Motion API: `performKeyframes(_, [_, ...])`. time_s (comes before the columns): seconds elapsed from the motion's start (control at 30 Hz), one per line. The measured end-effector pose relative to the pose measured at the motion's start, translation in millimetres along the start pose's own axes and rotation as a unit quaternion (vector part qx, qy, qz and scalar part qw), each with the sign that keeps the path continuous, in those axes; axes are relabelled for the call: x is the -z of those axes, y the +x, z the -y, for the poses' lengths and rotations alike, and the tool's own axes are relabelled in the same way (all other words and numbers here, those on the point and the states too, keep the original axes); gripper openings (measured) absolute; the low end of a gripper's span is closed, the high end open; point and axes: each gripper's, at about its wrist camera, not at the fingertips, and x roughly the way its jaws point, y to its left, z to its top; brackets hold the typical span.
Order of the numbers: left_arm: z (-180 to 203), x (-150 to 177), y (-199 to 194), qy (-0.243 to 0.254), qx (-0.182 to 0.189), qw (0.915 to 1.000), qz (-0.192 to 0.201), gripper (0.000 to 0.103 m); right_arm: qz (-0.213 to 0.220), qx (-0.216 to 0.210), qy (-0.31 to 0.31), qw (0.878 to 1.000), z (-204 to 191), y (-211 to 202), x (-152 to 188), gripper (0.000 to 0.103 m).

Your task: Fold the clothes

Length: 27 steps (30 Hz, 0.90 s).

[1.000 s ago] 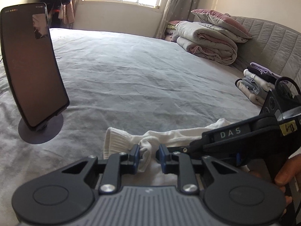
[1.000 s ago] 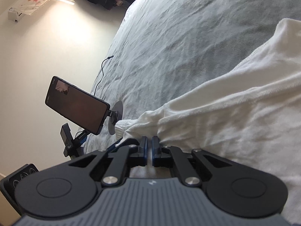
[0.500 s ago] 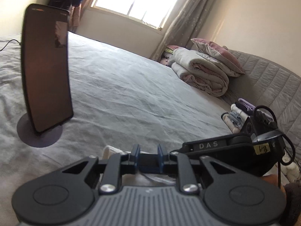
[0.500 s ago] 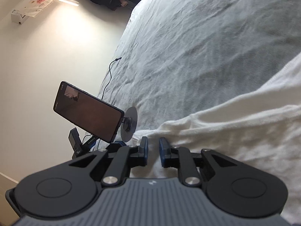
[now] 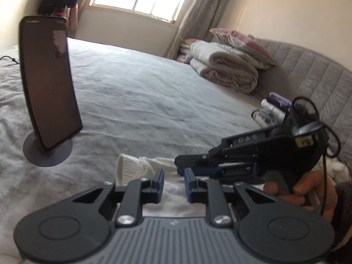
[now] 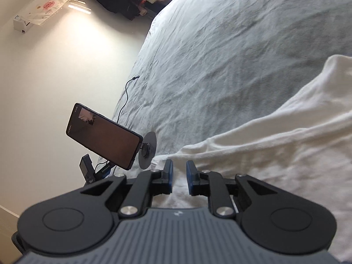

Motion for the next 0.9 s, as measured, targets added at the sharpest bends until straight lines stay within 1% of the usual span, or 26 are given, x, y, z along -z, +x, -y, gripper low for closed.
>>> performKeyframes(0.03, [4, 3, 6, 0.019, -0.012, 0.9995, -0.023, 0.019, 0.003, 0.004, -0.006, 1.0, 2, -7, 1, 0.019])
performKeyframes(0.1, [9, 11, 15, 0.053, -0.044, 0.9953, -0.068, 0.019, 0.014, 0.016, -0.02, 1.0, 5, -25, -1, 0.019])
performKeyframes(0.13, [9, 14, 15, 0.062, -0.048, 0.9939, -0.077, 0.017, 0.019, 0.022, -0.027, 0.999, 6, -34, -1, 0.019])
performKeyframes(0.27, [5, 14, 1, 0.055, -0.036, 0.9947, -0.08, 0.018, 0.044, 0.049, -0.058, 0.996, 14, -72, -5, 0.019])
performKeyframes(0.33, [6, 12, -2, 0.05, -0.033, 0.9959, -0.068, 0.018, 0.062, 0.066, -0.072, 0.993, 19, -91, -3, 0.02])
performKeyframes(0.43, [15, 9, 4, 0.06, -0.027, 0.9967, -0.048, 0.018, 0.086, 0.099, -0.094, 0.987, 26, -112, 1, 0.02])
performKeyframes(0.47, [20, 8, 8, 0.065, -0.032, 0.9966, -0.039, 0.018, 0.094, 0.113, -0.107, 0.983, 27, -116, 3, 0.02])
performKeyframes(0.53, [27, 6, 17, 0.072, -0.042, 0.9962, -0.024, 0.018, 0.113, 0.149, -0.147, 0.971, 26, -121, 9, 0.02])
performKeyframes(0.6, [31, 6, 28, 0.076, -0.057, 0.9954, -0.011, 0.018, 0.13, 0.191, -0.202, 0.952, 24, -121, 15, 0.02])
performKeyframes(0.63, [31, 6, 32, 0.079, -0.071, 0.9943, -0.005, 0.018, 0.135, 0.209, -0.225, 0.942, 23, -119, 18, 0.02])
performKeyframes(0.73, [27, 8, 40, 0.08, -0.107, 0.9909, 0.017, 0.018, 0.148, 0.246, -0.272, 0.918, 28, -115, 23, 0.02])
performKeyframes(0.77, [25, 8, 42, 0.077, -0.118, 0.9897, 0.026, 0.018, 0.15, 0.255, -0.278, 0.914, 32, -114, 23, 0.02])
performKeyframes(0.83, [16, 9, 44, 0.061, -0.123, 0.9901, 0.031, 0.017, 0.151, 0.271, -0.279, 0.909, 43, -113, 23, 0.02])
performKeyframes(0.87, [12, 10, 43, 0.05, -0.124, 0.9904, 0.035, 0.012, 0.152, 0.28, -0.277, 0.907, 49, -113, 22, 0.02])
performKeyframes(0.9, [9, 10, 42, 0.041, -0.128, 0.9901, 0.039, 0.009, 0.153, 0.286, -0.273, 0.906, 55, -114, 21, 0.018])
